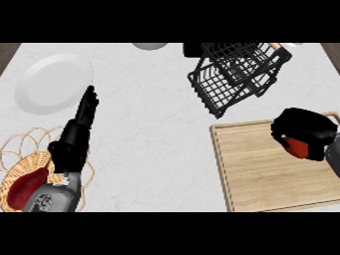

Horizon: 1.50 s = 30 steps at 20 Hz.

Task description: Pick the bell pepper from the tray and place it in the tiered basket

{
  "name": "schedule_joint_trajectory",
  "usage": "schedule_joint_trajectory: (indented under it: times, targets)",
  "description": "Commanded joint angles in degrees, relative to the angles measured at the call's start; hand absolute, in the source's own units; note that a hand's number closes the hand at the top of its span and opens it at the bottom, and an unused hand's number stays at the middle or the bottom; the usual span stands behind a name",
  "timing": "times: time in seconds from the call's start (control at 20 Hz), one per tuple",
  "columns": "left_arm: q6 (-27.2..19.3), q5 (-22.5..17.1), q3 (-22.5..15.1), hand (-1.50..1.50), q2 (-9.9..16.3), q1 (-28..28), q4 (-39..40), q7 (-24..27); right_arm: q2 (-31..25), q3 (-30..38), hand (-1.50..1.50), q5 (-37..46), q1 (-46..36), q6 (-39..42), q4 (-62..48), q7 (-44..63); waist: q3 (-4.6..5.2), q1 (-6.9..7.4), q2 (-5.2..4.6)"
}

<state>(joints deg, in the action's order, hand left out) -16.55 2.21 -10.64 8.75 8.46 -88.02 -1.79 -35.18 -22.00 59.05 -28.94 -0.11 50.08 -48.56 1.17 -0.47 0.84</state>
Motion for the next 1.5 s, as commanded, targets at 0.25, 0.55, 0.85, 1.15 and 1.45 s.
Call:
schedule_joint_trajectory:
  times: [0.25, 0.55, 0.85, 1.15, 1.45]
  targets:
    - [0.17, -0.32, 1.62, 0.00, 1.53, -1.93, -0.11, -0.53, 13.75, -2.76, 1.50, 10.08, 4.17, 7.44, 10.05, 39.88, -0.82, -2.23, 0.78]
    - [-1.09, 0.61, 0.86, 0.00, -0.05, -1.04, -0.48, -1.16, 18.39, -0.11, 1.50, 11.23, 4.89, 14.90, 26.45, 55.42, -1.00, -2.26, 0.27]
    - [-1.41, 1.23, 0.49, 0.00, -1.04, -1.49, 0.64, 0.45, 21.44, 1.51, 1.50, 10.92, 4.66, 26.80, 49.81, 68.06, -1.02, -2.01, 0.11]
    - [0.58, 0.58, 1.08, 0.00, 0.18, -1.03, -0.32, 0.28, 20.26, 13.46, 1.50, 2.24, -1.31, 44.69, 67.73, 73.75, -1.07, -1.18, -0.19]
    - [1.66, -0.35, 1.58, 0.00, -0.93, -1.35, 0.65, 1.54, 25.17, 24.01, 1.50, -4.72, -16.43, 60.24, 68.03, 82.43, -1.07, 0.24, -0.62]
